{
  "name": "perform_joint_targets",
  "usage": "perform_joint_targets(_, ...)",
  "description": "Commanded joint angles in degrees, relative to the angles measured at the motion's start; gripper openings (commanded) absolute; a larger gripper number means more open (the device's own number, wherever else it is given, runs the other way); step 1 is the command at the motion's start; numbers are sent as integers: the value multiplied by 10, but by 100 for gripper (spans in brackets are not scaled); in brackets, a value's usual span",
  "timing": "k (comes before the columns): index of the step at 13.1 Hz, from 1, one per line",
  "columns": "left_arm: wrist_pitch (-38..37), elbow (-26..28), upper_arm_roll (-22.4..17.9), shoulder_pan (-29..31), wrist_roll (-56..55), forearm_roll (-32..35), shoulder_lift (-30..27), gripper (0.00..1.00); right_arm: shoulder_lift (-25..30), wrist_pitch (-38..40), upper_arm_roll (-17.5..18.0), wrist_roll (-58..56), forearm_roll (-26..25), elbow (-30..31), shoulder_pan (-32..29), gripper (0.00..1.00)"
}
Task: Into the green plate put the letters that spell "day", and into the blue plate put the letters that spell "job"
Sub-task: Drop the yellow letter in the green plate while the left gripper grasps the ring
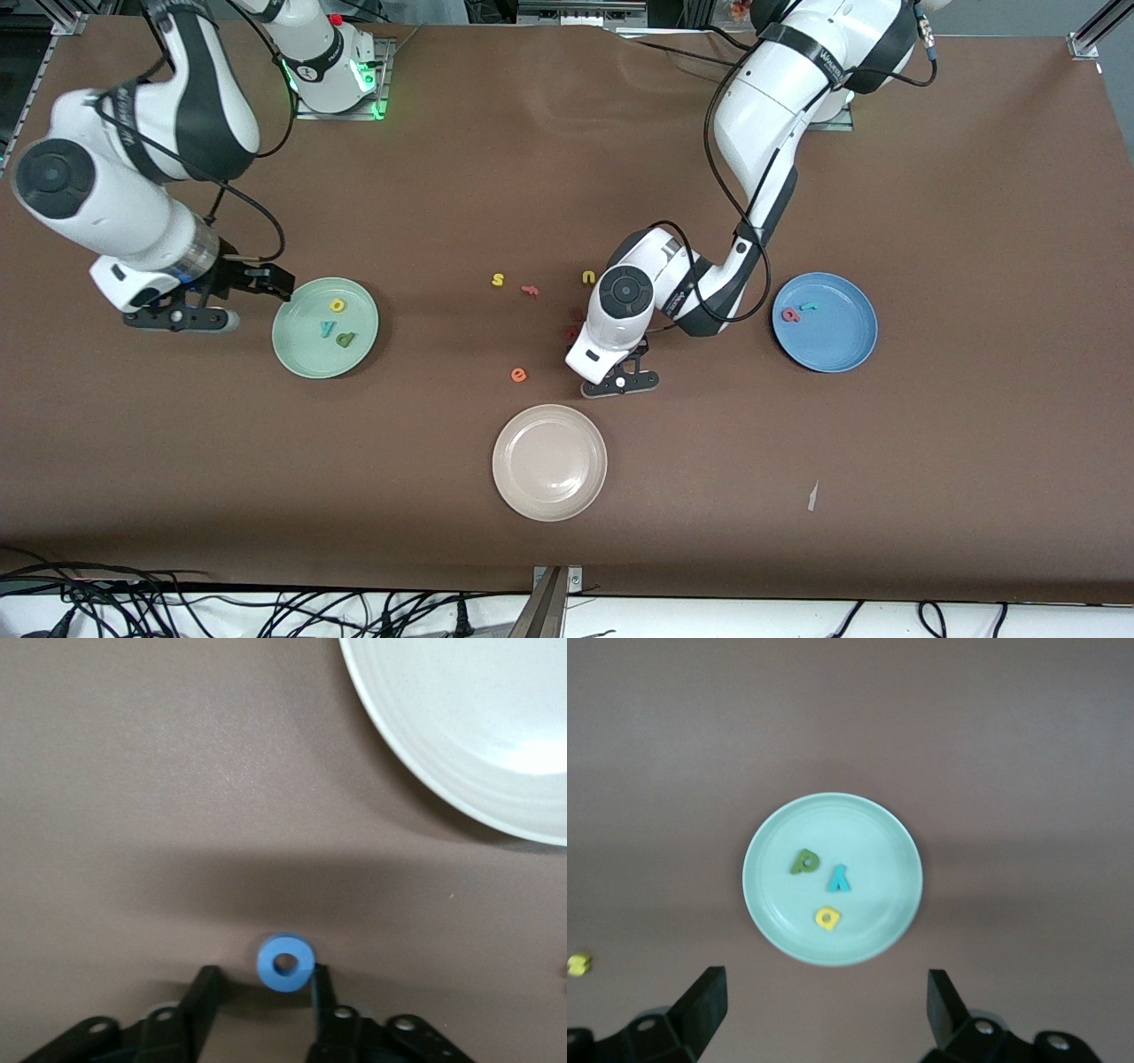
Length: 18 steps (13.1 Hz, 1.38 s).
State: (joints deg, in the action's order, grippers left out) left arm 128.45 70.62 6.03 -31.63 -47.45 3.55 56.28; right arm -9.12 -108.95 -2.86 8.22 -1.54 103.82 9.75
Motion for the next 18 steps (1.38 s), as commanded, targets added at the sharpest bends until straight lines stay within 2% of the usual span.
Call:
perform_joint_targets(1, -5, -20, -9, -9, -2, -16, 15, 40, 9, 80, -1, -31, 5, -61, -12, 100)
perform_joint_targets(5, -5, -19, -9, -10, -3, -16, 16, 18, 47, 132, -14, -67, 3, -89, -26, 100)
perform_joint_targets(9, -12, -19, -13, -12, -2, -15, 9, 7, 42, 151, -27, -69, 4, -114, -25, 100)
perform_joint_targets(13, -142, -24, -9, 31, -1, -22, -60, 0, 41, 151, -24, -69, 12, -114, -25, 100)
perform_joint_targets(16, -217, 41, -7, 93, 60, -21, -115, 0, 42, 152, -22, -69, 28, -114, -25, 100)
perform_joint_targets(18, -204, 145, -7, 152, 143, -13, -178, 0, 42, 151, -20, -68, 30, -114, -24, 100)
